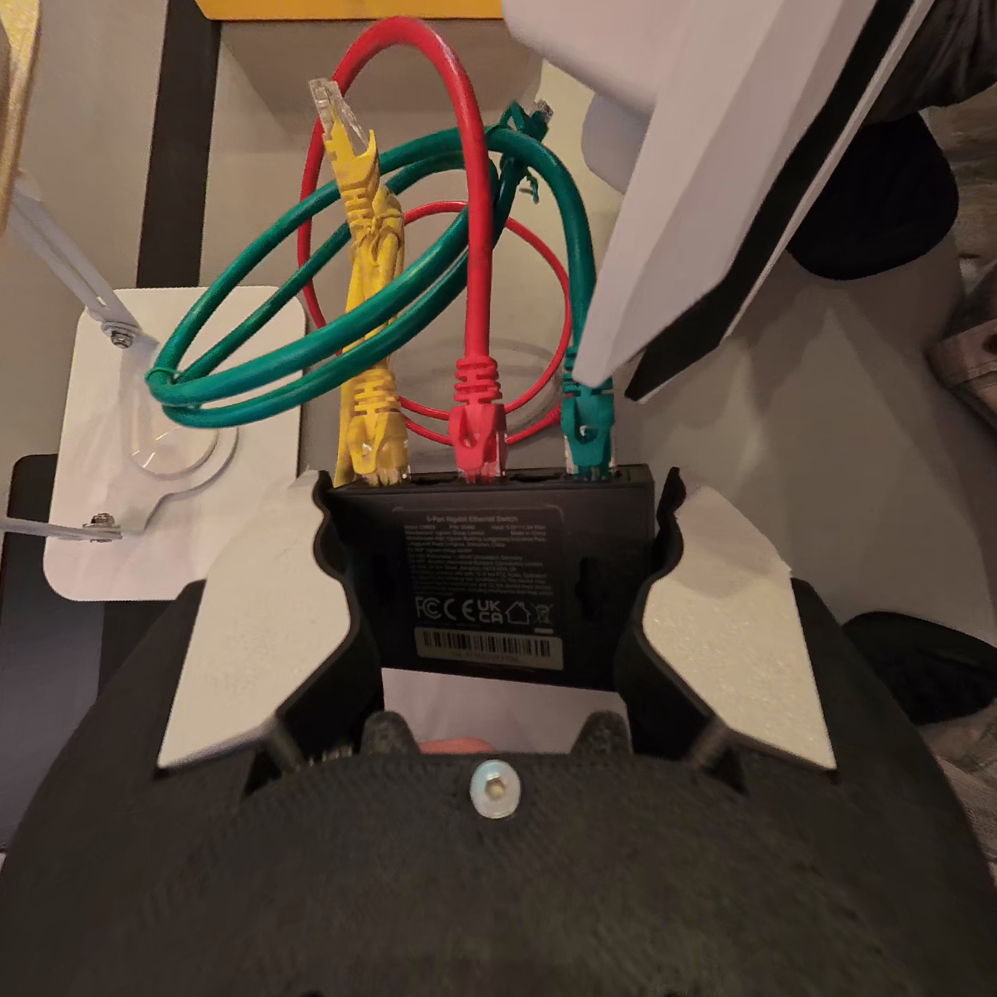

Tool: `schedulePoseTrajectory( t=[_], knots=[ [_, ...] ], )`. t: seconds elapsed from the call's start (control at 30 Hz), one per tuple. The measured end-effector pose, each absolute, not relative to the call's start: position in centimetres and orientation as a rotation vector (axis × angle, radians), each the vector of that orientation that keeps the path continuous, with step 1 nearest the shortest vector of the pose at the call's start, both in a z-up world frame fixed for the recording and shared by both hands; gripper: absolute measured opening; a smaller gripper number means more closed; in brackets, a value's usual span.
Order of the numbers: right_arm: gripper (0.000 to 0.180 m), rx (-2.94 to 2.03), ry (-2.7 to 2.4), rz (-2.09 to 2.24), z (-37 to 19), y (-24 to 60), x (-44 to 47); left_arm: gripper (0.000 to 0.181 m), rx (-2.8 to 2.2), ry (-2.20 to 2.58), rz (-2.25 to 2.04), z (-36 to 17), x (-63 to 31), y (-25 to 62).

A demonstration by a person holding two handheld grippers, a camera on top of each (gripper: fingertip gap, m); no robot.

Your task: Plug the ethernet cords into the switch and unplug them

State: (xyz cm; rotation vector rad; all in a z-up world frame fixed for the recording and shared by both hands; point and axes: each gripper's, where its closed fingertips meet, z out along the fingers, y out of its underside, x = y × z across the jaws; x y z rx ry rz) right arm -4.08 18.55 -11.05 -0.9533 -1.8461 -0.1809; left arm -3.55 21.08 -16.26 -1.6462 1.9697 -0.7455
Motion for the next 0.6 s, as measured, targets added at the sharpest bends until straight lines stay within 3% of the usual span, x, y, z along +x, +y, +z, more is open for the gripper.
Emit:
schedulePoseTrajectory(
  t=[0.6],
  knots=[
    [0.014, -0.960, -1.931, -0.254, -13.8, 19.5, -4.1, 0.112, -1.705, 2.048, -0.758, -18.4, -2.8, 21.0]
  ],
)
